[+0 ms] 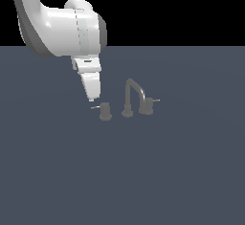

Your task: Turn on the faucet by rotating a designated handle.

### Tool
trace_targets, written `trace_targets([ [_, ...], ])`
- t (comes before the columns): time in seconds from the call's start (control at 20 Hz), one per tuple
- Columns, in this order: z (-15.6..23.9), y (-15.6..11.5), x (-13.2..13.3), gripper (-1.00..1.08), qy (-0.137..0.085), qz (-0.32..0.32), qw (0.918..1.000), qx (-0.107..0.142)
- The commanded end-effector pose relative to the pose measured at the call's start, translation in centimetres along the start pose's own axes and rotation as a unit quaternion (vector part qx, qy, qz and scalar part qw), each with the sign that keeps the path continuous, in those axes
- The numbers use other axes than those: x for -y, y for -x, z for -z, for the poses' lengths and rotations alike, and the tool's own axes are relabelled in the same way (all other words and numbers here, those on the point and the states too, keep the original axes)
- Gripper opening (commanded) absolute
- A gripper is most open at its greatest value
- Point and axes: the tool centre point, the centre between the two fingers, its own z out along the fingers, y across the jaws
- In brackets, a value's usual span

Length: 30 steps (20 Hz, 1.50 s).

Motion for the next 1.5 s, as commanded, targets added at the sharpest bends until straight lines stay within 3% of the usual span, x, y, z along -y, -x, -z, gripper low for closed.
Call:
trace_targets([
  [0.0, -1.3, -0.7, 1.0, -1.0, 0.0, -0.021, 0.9998, -0.001],
  [0.65, -4.4, -2.6, 3.3, -1.0, 0.0, -0.074, 0.9973, 0.001],
  [1.2, -4.2, -2.4, 3.2, -1.0, 0.0, -0.07, 0.9975, 0.002],
  [1.45, -4.2, -1.5, 2.0, -1.0, 0.0, -0.07, 0.9975, 0.002],
])
